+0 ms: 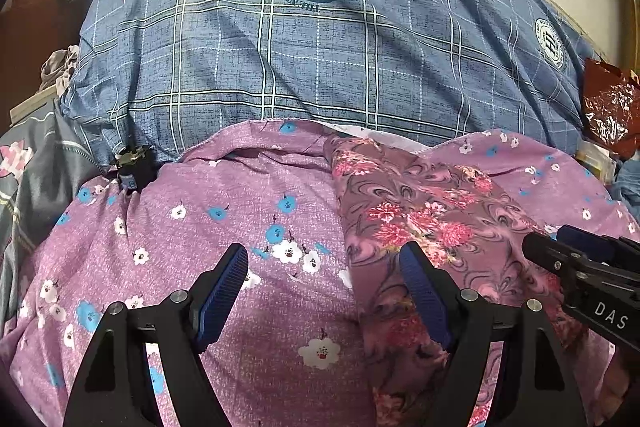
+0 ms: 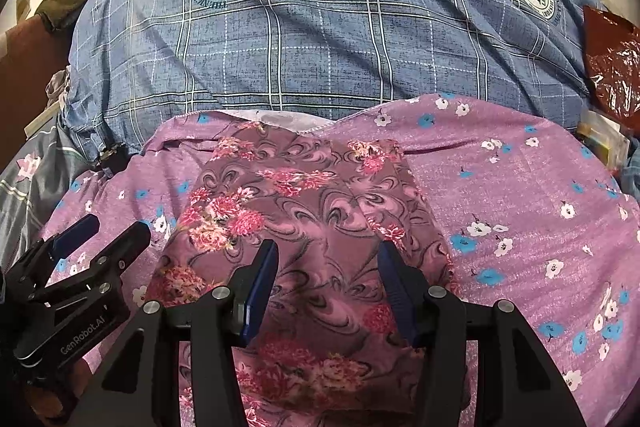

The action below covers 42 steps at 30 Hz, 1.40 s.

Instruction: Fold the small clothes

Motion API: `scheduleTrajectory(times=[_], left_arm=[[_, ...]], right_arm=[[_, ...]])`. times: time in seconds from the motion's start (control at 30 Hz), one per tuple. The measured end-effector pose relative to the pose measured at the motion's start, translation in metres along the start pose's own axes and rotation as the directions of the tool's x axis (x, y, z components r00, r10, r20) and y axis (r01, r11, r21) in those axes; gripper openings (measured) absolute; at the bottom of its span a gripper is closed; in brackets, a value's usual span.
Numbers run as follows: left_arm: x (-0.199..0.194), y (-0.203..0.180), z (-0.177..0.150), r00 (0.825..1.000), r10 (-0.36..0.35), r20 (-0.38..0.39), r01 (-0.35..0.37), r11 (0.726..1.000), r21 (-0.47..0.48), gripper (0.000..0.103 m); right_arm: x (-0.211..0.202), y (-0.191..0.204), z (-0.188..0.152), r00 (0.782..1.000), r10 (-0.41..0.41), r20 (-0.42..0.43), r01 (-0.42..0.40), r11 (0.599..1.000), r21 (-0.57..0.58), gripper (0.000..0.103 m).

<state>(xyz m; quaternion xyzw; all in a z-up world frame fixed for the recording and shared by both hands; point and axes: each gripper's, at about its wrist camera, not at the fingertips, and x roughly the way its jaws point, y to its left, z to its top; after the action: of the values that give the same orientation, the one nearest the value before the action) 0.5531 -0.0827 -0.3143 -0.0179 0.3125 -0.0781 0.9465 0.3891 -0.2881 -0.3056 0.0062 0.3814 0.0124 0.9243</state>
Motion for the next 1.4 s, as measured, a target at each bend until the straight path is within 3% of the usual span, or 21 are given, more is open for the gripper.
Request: scheduleTrajectory(times=[1.07, 1.4], left_arm=[[0.006, 0.007, 0.003, 1.000, -0.001, -0.020, 0.000, 0.999, -0.042, 0.078], [0.008, -0.009, 0.001, 0.999, -0.022, -0.029, 0.022, 1.000, 0.009, 0.078]], right_arm=[[0.014, 0.004, -0.001, 1.000, -0.021, -0.014, 0.022, 1.000, 0.009, 0.054], [0.014, -0.014, 0.001, 1.000, -0.025, -0.017, 0.026, 0.998, 0.063, 0.054]])
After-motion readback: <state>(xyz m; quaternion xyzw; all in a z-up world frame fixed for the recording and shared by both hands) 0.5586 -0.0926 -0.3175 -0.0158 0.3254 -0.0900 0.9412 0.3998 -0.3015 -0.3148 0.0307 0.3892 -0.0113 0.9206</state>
